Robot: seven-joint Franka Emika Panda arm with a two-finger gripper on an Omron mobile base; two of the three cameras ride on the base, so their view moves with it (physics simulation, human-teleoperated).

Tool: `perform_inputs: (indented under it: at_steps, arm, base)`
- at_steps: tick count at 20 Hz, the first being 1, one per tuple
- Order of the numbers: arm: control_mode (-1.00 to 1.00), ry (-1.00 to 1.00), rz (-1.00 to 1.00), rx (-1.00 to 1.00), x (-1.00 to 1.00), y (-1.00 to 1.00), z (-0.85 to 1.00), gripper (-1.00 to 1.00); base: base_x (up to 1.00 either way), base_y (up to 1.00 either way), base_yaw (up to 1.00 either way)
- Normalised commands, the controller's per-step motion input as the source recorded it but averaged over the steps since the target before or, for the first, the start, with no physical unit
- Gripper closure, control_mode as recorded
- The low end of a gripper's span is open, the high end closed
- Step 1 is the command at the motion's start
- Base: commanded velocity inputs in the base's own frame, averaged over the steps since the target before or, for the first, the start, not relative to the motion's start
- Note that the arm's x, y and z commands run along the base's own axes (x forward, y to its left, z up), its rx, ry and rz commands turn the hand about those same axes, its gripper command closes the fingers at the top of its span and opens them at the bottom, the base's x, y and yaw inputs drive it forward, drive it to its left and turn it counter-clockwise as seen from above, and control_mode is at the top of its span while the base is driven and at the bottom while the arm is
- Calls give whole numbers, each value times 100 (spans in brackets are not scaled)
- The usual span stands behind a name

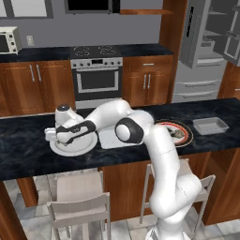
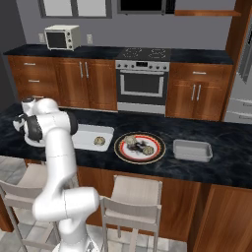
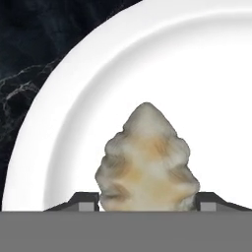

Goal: Place two dumplings into each of the tupperware containers and then place the containers in the fridge.

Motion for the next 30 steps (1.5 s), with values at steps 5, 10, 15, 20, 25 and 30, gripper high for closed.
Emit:
perform_inputs:
  at_steps: [5,10,15,20,25,30]
  arm:
    - [-100,-3,-3,0,-3,-2,8,100]
    - [-100,-4,-23,0,-45,-64,61,100]
    - [-100,-2,-38,6,-53,-95,77,100]
    - [-100,0,-42,8,-47,-97,52,100]
    - [-100,1,-34,7,-59,-100,-1,100]
    - [-100,0,-17,6,-25,-100,-1,100]
  base:
    - [0,0,0]
    - [0,0,0]
    - [0,0,0]
    - [0,0,0]
    - [0,0,0]
    - [0,0,0]
